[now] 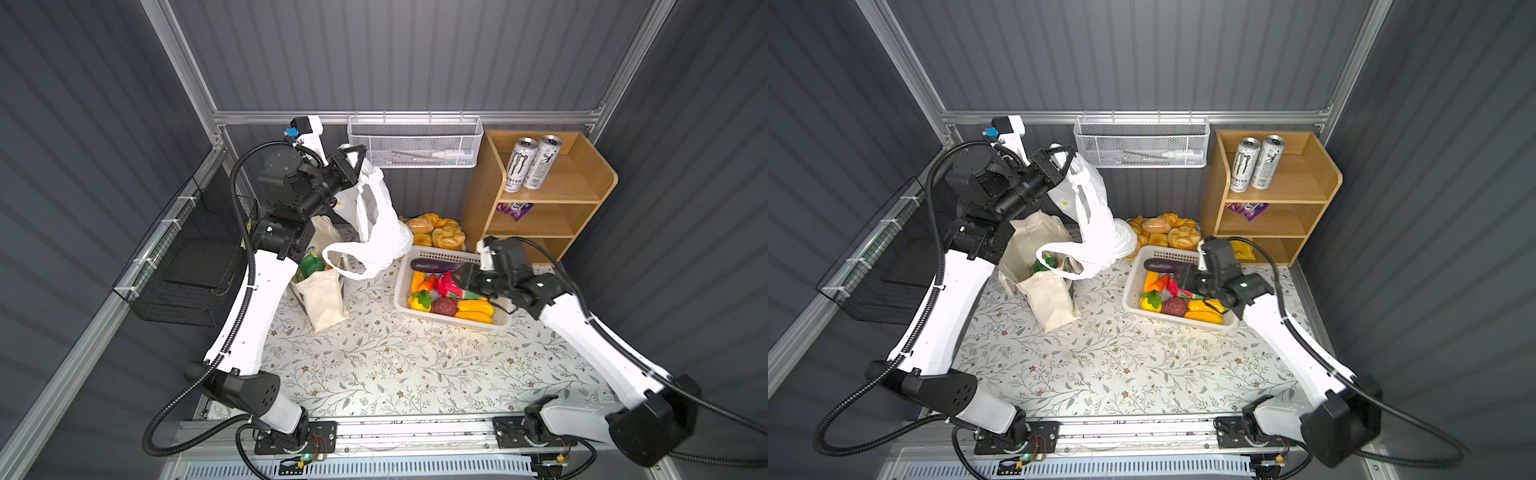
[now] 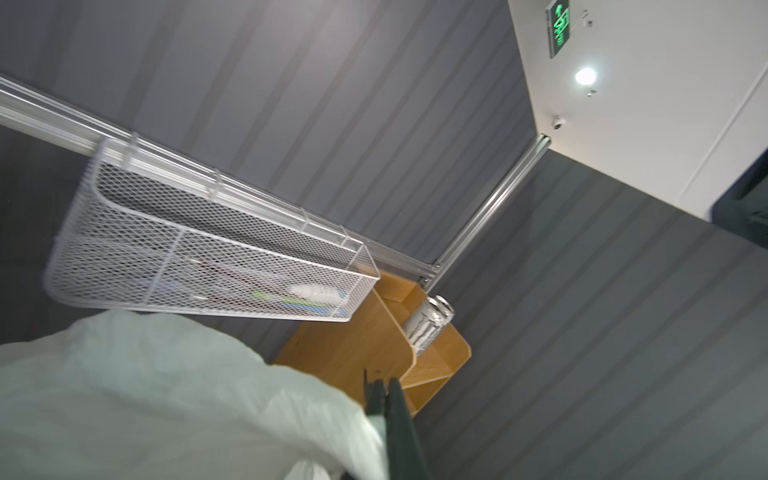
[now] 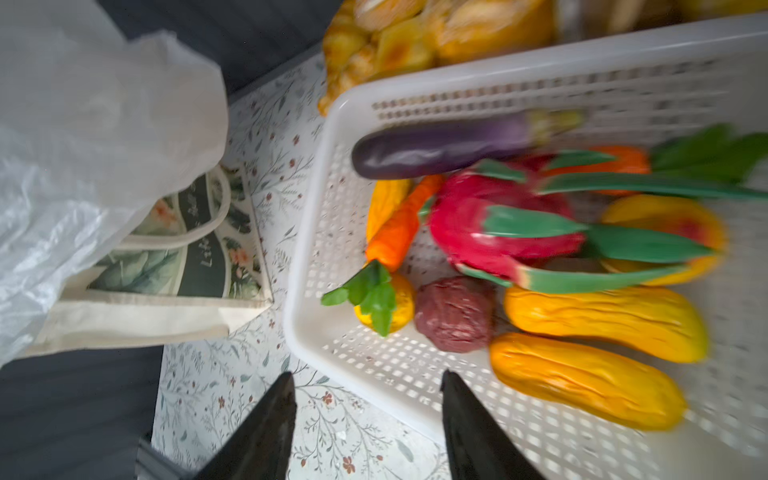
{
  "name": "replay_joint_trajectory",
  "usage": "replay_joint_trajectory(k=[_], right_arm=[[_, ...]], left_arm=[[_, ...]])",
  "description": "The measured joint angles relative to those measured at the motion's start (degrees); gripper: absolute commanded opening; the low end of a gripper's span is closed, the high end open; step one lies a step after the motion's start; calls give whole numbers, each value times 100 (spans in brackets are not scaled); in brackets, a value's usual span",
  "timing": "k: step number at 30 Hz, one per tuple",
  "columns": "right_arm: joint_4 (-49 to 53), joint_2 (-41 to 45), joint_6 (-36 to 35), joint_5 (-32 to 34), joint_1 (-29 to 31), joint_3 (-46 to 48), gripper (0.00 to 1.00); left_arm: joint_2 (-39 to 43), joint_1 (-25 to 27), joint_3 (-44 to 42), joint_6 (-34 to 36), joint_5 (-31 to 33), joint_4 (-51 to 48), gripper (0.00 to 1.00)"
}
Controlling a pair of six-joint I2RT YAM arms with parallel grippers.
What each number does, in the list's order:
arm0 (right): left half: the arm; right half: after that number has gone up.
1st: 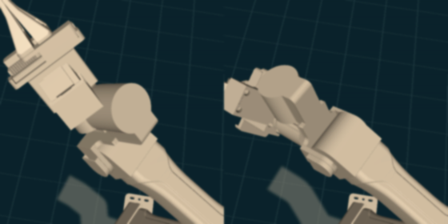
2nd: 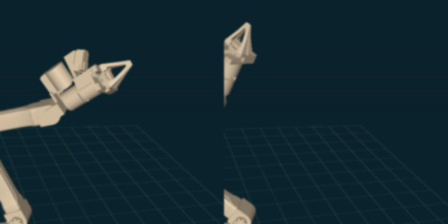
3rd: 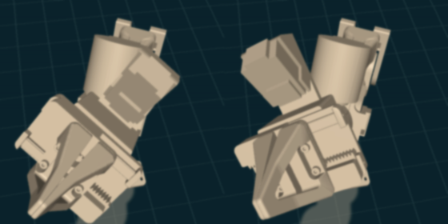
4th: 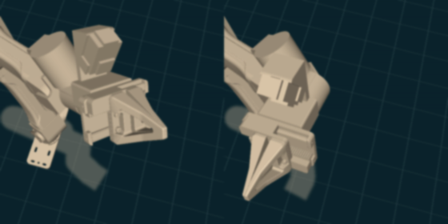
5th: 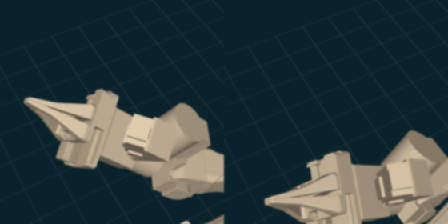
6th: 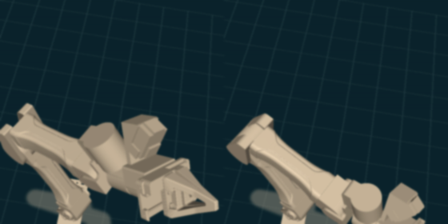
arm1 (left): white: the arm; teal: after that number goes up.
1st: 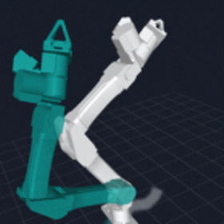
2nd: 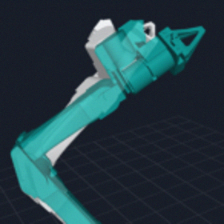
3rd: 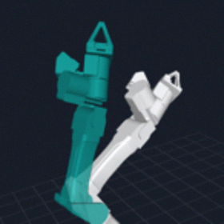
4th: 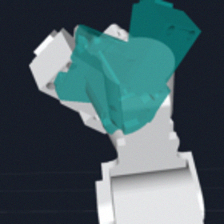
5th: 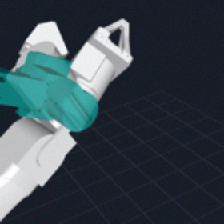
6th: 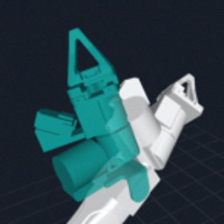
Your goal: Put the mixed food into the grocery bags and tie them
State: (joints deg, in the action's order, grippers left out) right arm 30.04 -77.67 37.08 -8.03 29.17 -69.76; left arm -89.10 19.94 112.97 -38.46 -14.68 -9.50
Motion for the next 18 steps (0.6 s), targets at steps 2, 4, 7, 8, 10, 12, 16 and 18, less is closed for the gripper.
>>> replay_joint_trajectory(k=[2,4,7,8,10,12,16,18], right_arm=[[-24,-715,-17,-68,426,-514,57],[-26,-1467,-81,-111,813,-1161,57],[72,-2472,-203,-166,1220,-2251,57],[98,-2754,-240,-181,1305,-2579,57],[181,-3375,-297,-184,1421,-3305,57],[286,-3880,-319,-146,1438,-3864,57],[693,-4918,-354,-17,1388,-5058,58],[903,-5364,-374,44,1360,-5552,58]], left_arm=[[7,0,168,282,352,-254,0],[72,0,245,518,769,-420,0],[293,0,205,739,1335,-584,0],[374,0,173,778,1469,-599,0],[542,0,129,833,1696,-599,0],[640,-7,129,861,1823,-597,0],[673,-11,136,898,1875,-621,0],[638,-11,136,896,1864,-680,0]])
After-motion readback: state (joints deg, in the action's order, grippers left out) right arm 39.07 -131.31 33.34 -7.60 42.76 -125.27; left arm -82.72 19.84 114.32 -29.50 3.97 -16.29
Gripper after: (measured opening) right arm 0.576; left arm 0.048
